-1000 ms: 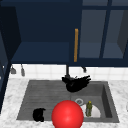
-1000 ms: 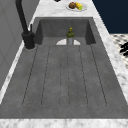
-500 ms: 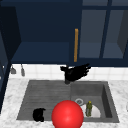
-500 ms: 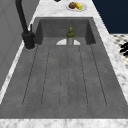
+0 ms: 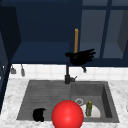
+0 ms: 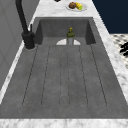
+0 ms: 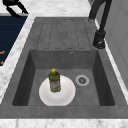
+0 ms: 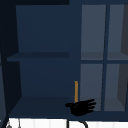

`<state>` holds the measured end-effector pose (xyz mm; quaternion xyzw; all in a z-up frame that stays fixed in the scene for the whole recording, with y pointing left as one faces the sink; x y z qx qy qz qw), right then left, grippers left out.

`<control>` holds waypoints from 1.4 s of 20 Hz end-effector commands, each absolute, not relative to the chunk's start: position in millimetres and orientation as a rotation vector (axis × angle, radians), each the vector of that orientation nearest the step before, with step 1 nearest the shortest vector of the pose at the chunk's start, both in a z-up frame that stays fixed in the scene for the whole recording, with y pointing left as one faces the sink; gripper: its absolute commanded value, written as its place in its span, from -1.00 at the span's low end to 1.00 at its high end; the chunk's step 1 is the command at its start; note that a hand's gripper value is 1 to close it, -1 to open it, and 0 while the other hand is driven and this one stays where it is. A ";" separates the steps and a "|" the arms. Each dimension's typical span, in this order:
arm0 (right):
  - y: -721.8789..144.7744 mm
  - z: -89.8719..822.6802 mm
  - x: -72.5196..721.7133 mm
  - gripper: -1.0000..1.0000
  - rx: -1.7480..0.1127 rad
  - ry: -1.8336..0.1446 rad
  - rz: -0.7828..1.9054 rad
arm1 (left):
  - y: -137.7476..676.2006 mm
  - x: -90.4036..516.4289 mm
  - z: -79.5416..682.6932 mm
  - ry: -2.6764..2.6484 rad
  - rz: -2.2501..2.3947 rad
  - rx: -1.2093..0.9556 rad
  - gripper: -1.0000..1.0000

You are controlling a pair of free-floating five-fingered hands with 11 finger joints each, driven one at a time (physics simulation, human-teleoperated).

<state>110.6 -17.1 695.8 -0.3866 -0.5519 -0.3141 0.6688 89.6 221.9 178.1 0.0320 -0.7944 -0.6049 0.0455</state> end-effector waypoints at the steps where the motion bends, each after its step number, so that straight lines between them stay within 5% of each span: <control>1: -26.8 713.1 141.6 -1.00 -0.873 -1.240 -0.706 | 221.9 89.6 178.1 -2.426 -1.847 0.098 0.00; 21: -27.5 662.0 305.5 -1.00 -0.845 -1.238 -0.775 | 221.9 89.6 178.1 -2.426 -1.847 0.098 0.00; 22: -27.9 658.2 313.0 1.00 -0.832 -1.236 -0.777 | 221.9 89.6 178.1 -2.426 -1.847 0.098 0.00; 28: -24.5 646.9 317.3 1.00 -0.711 -1.279 -0.832 | 221.9 89.6 178.1 -2.426 -1.847 0.098 0.00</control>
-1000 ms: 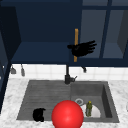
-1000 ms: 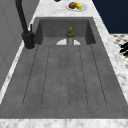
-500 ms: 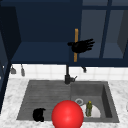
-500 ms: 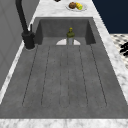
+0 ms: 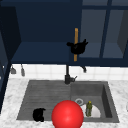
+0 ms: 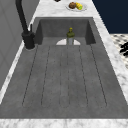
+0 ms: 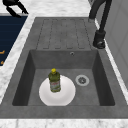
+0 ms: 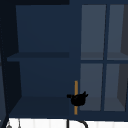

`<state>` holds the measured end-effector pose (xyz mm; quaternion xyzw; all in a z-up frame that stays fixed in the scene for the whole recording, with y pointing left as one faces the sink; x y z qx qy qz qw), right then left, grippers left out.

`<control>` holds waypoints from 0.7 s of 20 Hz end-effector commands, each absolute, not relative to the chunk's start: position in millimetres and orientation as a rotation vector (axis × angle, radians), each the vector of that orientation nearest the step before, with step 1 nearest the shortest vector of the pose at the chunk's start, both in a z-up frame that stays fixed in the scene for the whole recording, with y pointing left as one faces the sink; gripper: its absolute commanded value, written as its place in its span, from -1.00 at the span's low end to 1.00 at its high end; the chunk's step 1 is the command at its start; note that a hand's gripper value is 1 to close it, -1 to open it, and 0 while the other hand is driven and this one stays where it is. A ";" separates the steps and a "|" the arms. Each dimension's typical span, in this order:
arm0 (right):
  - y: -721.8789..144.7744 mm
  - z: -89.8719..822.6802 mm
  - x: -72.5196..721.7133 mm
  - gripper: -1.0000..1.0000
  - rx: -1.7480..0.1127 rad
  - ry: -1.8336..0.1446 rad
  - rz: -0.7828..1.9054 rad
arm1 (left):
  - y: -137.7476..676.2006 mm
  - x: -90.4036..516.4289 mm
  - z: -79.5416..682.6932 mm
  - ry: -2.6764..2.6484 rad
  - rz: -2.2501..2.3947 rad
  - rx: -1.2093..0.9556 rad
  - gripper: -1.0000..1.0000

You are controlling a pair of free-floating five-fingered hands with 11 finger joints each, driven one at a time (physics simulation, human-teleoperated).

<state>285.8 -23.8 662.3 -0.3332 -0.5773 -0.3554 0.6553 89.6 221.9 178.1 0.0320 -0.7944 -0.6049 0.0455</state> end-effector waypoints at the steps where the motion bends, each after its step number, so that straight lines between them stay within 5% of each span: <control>1: -25.1 646.3 317.1 1.00 -0.711 -1.282 -0.849 | 221.9 89.6 178.1 -2.426 -1.847 0.098 0.00; 14: -38.6 653.0 244.7 1.00 -0.660 -1.501 -0.849 | 221.9 89.6 178.1 -2.426 -1.847 0.098 0.00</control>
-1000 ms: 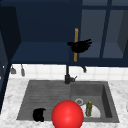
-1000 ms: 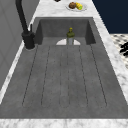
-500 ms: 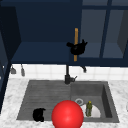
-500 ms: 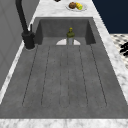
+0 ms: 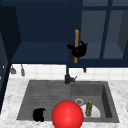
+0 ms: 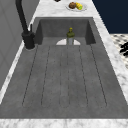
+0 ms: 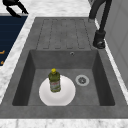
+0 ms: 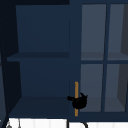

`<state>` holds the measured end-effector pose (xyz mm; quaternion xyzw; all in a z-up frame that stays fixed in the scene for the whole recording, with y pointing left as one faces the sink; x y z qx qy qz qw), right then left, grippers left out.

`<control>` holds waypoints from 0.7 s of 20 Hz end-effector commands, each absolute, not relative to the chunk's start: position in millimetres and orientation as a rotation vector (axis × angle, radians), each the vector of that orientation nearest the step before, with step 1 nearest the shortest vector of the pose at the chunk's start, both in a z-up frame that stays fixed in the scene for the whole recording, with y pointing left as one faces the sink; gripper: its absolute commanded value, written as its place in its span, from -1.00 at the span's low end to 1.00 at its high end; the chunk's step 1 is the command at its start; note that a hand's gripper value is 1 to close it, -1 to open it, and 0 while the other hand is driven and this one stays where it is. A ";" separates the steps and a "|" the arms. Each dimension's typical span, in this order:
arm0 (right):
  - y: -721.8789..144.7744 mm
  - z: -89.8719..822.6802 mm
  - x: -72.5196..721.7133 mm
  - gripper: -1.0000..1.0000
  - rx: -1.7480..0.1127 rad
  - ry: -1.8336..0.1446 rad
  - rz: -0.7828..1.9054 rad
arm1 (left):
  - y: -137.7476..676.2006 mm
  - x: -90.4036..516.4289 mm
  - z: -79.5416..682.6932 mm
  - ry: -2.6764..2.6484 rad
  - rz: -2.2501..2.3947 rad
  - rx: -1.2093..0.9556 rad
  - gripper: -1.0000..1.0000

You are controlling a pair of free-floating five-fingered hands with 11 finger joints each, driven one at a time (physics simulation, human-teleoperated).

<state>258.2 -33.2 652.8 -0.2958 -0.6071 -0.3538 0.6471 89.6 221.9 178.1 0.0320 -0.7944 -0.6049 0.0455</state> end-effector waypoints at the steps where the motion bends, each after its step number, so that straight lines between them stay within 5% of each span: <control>1: -40.9 652.8 240.3 1.00 -0.644 -1.501 -0.848 | 221.9 89.6 178.1 -2.426 -1.847 0.098 0.00; 14: -70.3 647.7 163.6 1.00 -0.546 -1.467 -0.741 | 221.9 89.6 178.1 -2.426 -1.847 0.098 0.00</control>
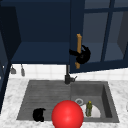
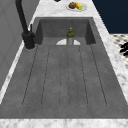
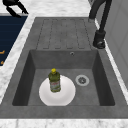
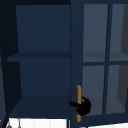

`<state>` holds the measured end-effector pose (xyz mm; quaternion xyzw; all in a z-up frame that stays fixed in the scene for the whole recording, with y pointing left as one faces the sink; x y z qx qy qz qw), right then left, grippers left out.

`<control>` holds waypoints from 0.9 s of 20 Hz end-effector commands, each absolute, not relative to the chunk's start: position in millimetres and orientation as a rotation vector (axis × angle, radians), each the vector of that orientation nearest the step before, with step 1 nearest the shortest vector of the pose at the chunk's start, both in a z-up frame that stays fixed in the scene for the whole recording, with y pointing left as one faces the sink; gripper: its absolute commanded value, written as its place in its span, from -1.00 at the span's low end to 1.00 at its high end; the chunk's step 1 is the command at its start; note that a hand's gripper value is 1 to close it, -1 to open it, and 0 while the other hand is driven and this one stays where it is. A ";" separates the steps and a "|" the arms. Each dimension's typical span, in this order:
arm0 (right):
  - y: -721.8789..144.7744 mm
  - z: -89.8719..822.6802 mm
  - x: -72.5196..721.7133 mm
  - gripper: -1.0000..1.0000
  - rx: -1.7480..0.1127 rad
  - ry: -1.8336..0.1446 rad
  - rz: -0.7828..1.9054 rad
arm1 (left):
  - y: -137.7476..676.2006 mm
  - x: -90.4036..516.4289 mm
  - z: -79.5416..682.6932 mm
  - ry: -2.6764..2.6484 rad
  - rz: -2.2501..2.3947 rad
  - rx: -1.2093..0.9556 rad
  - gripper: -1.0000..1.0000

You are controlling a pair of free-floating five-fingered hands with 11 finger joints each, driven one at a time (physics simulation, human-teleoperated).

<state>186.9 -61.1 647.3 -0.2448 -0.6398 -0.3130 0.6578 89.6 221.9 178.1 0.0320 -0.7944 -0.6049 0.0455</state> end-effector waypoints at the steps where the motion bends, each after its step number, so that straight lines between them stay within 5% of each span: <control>1: -75.1 647.4 157.0 1.00 -0.535 -1.472 -0.731 | 221.9 89.6 178.1 -2.426 -1.847 0.098 0.00; 18: -130.7 660.2 99.9 1.00 -0.343 -1.485 -0.612 | 221.9 89.6 178.1 -2.426 -1.847 0.098 0.00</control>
